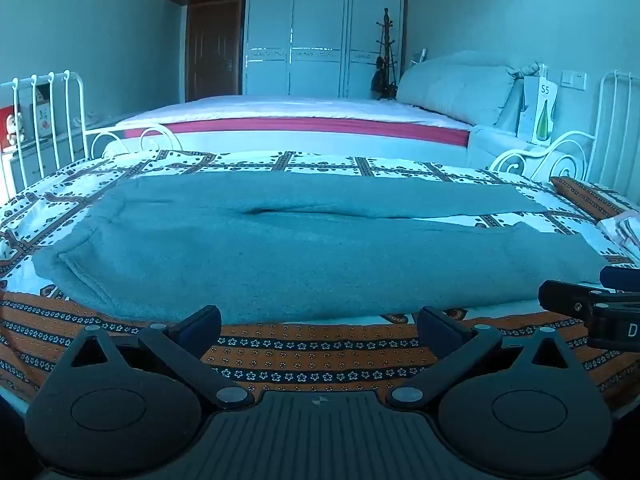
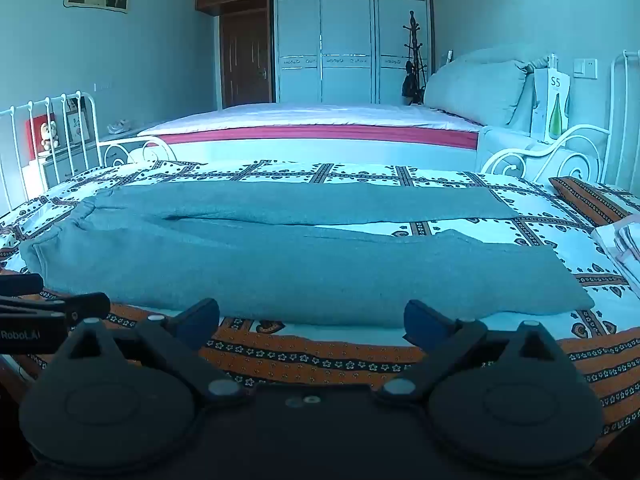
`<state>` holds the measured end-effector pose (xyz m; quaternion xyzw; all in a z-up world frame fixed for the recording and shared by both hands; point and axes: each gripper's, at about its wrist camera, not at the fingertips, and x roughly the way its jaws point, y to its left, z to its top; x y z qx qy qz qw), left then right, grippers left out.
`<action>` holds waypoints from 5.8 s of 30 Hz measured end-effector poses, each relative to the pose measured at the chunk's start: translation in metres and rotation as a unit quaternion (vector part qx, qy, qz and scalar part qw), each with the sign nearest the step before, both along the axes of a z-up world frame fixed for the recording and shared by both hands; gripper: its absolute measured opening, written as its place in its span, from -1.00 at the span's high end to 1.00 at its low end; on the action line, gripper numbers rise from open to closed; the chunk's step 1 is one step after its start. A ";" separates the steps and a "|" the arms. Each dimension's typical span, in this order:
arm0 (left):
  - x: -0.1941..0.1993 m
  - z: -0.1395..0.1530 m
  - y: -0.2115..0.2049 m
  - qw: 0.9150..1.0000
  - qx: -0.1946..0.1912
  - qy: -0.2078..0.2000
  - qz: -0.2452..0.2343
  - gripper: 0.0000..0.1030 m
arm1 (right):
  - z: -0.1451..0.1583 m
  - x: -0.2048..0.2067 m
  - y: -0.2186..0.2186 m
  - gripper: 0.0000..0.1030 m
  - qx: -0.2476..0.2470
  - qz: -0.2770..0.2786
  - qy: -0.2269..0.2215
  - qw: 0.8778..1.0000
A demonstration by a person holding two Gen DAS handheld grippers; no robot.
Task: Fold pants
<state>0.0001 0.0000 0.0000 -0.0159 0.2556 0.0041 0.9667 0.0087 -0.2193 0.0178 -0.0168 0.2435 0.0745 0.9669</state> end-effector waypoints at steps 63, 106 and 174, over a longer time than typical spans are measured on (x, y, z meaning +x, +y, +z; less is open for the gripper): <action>0.001 -0.004 -0.005 1.000 0.011 -0.004 -0.006 -1.00 | 0.001 0.002 -0.004 -0.82 0.009 -0.001 0.001 1.000; 0.046 0.031 0.026 1.000 0.028 0.005 0.003 -1.00 | 0.023 0.039 0.001 -0.84 0.055 0.041 0.019 0.997; 0.443 -0.049 0.348 0.986 -0.029 0.157 0.040 0.02 | -0.049 0.491 0.177 0.92 -0.092 0.304 0.182 0.931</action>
